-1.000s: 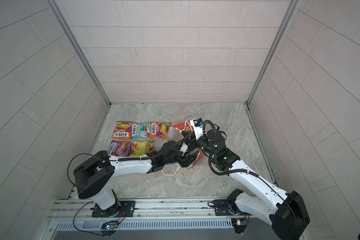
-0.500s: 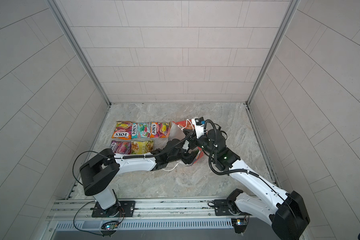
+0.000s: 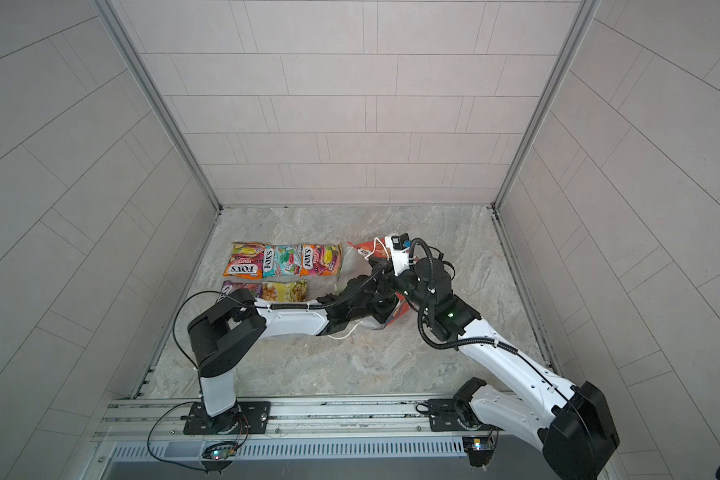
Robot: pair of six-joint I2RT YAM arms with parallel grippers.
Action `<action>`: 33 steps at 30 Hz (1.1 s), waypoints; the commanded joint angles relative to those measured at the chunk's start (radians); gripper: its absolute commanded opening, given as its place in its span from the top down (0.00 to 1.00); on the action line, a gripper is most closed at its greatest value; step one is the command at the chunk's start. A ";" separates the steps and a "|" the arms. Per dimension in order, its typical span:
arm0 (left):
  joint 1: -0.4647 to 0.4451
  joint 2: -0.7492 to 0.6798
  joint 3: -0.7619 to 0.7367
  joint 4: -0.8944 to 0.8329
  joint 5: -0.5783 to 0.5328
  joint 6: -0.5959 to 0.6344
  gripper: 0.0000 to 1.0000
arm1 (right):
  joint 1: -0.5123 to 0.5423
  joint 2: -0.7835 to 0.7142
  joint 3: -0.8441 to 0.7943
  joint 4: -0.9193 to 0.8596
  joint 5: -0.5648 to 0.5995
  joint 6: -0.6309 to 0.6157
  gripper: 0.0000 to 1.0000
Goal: Take the snacks out of the paper bag
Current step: 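Lift the green packet up out of the bag with the left gripper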
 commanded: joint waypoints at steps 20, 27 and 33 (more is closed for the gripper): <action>0.019 -0.176 -0.078 -0.013 -0.030 0.051 0.86 | 0.000 -0.024 0.034 -0.107 0.042 -0.056 1.00; 0.018 -0.272 -0.154 -0.032 -0.073 0.068 0.87 | -0.007 -0.023 0.037 -0.116 0.051 -0.057 1.00; 0.018 -0.297 -0.186 -0.040 -0.095 0.081 0.87 | -0.008 -0.015 0.042 -0.120 0.051 -0.061 1.00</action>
